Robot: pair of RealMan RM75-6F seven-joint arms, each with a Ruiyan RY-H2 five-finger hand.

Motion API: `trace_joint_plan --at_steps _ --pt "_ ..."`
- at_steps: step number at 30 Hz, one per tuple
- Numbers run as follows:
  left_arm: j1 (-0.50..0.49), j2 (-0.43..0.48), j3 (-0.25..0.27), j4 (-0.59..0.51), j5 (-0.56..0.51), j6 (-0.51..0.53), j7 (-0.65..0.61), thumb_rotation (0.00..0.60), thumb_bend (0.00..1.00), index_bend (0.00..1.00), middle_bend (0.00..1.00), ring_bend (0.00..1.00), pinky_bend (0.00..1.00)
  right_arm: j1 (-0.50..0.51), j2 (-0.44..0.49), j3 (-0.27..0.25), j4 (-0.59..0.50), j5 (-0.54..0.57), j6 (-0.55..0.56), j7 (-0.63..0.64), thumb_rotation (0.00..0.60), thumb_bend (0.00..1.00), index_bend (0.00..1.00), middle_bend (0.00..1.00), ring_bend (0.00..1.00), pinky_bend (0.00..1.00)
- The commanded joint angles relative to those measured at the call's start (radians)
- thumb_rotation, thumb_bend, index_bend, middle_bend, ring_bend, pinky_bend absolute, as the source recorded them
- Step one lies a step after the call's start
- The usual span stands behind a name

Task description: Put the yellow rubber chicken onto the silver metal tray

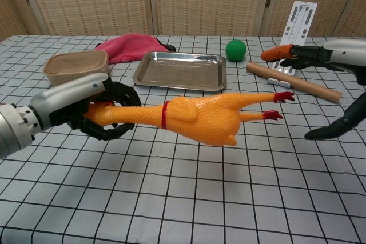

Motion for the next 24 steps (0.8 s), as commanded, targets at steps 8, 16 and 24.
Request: trace_joint_plan --at_steps 8,16,24 --pt "-0.018 -0.012 -0.017 -0.032 -0.023 -0.014 0.051 0.600 0.99 0.75 0.51 0.35 0.46 0.181 -0.100 0.072 -0.033 0.257 -0.148 -0.075 0.600 0.07 0.00 0.00 0.00 0.00" --pt "-0.021 0.005 -0.026 -0.062 -0.034 -0.008 0.089 0.600 0.99 0.75 0.51 0.35 0.46 0.238 -0.145 0.055 -0.027 0.389 -0.132 -0.185 0.600 0.07 0.16 0.22 0.14 0.25" --pt "-0.018 0.024 -0.024 -0.082 -0.033 0.003 0.107 0.600 1.00 0.75 0.51 0.35 0.46 0.237 -0.200 0.039 -0.020 0.402 -0.030 -0.249 0.600 0.18 0.73 0.65 0.77 0.79"
